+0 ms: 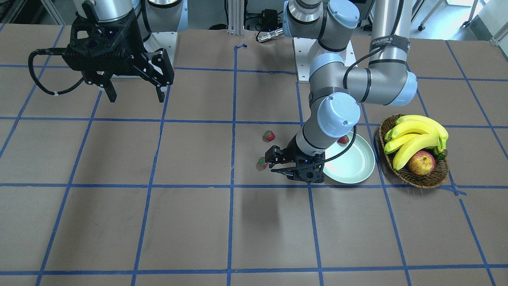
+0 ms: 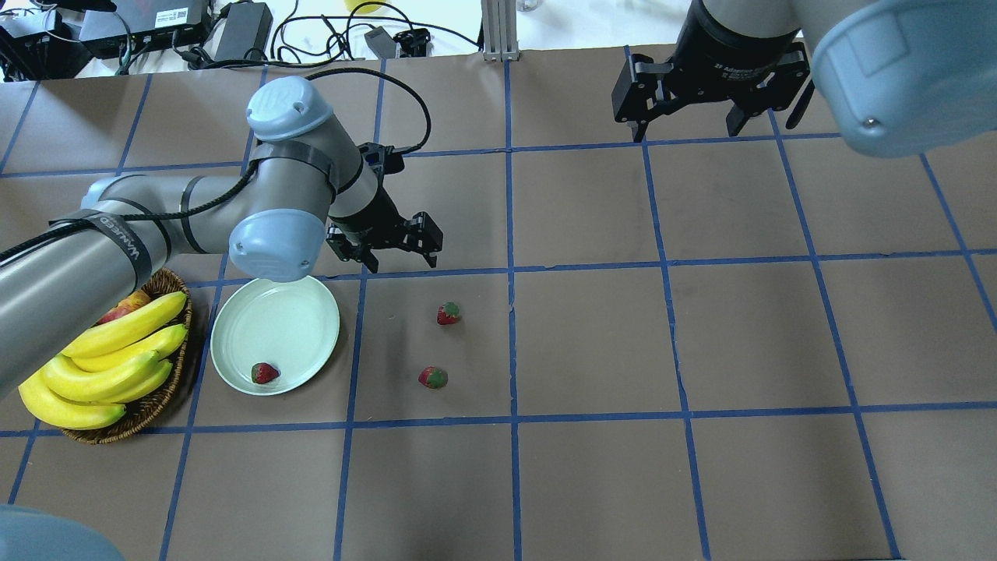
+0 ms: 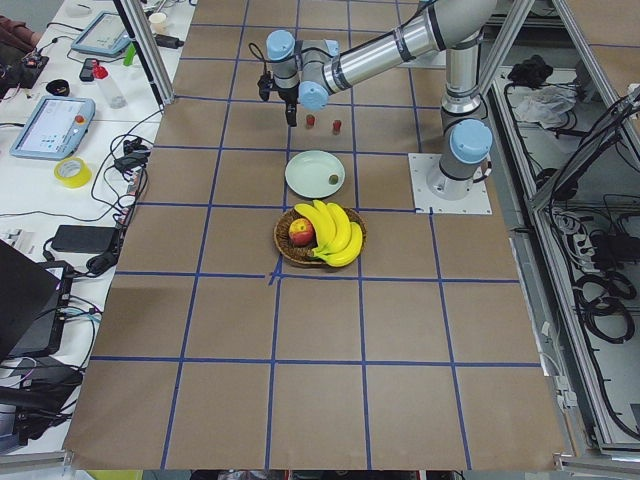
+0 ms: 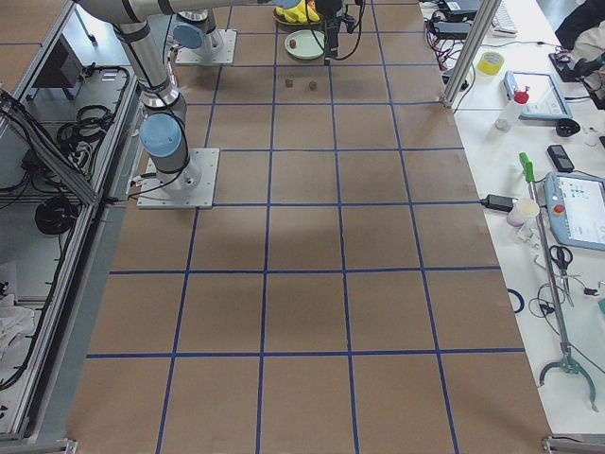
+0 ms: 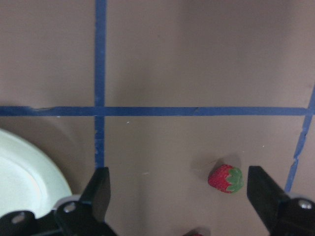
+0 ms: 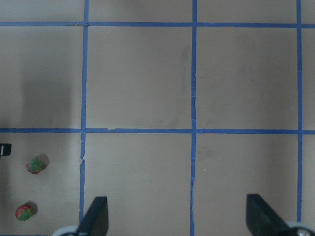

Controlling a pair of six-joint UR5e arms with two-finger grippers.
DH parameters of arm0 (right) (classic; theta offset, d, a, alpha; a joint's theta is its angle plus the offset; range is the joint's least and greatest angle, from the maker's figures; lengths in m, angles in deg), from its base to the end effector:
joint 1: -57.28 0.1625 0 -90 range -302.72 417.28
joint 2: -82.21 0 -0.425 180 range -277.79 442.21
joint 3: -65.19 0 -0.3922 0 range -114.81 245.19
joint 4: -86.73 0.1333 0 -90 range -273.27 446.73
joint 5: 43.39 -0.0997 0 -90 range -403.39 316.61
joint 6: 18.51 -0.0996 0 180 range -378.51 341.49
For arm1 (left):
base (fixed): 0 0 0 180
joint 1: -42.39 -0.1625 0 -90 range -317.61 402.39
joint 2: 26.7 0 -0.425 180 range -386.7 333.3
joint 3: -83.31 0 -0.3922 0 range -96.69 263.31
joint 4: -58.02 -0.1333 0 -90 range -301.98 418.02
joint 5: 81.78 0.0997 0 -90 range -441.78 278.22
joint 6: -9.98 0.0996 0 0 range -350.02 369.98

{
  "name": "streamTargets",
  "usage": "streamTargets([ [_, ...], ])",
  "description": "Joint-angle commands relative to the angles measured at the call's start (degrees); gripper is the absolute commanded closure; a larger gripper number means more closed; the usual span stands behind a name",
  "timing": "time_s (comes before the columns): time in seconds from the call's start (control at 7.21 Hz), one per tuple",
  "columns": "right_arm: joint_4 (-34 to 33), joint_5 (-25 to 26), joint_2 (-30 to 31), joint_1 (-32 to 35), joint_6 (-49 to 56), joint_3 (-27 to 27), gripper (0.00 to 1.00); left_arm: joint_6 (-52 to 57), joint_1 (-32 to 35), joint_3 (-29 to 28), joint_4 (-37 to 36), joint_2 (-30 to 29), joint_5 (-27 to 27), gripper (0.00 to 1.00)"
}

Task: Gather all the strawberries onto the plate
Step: 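Move the left gripper back over the remaining strawberries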

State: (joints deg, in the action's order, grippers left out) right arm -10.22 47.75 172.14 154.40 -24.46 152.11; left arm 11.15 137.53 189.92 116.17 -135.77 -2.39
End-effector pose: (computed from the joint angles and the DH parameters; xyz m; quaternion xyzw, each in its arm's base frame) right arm 0.1932 -0.4874 0.5273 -0.0093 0.9961 -0.0874 0.0000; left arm -0.2003 -0.5346 0.2311 -0.0517 -0.9938 -0.0365 0.0912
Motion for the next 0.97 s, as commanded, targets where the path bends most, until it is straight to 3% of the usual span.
streamTargets([
  [0.0,0.0,0.1,0.1,0.0,0.0,0.0,0.0,10.7,1.6,2.5,-2.2,-1.1,-0.3,0.0],
  [0.69,0.1,0.0,0.0,0.0,0.0,0.1,0.0,11.0,4.7,6.1,-5.2,-2.1,-0.2,0.06],
  [0.83,0.1,0.0,0.0,0.1,0.1,0.1,0.0,10.9,5.0,6.3,-5.2,-2.3,-0.2,0.19],
])
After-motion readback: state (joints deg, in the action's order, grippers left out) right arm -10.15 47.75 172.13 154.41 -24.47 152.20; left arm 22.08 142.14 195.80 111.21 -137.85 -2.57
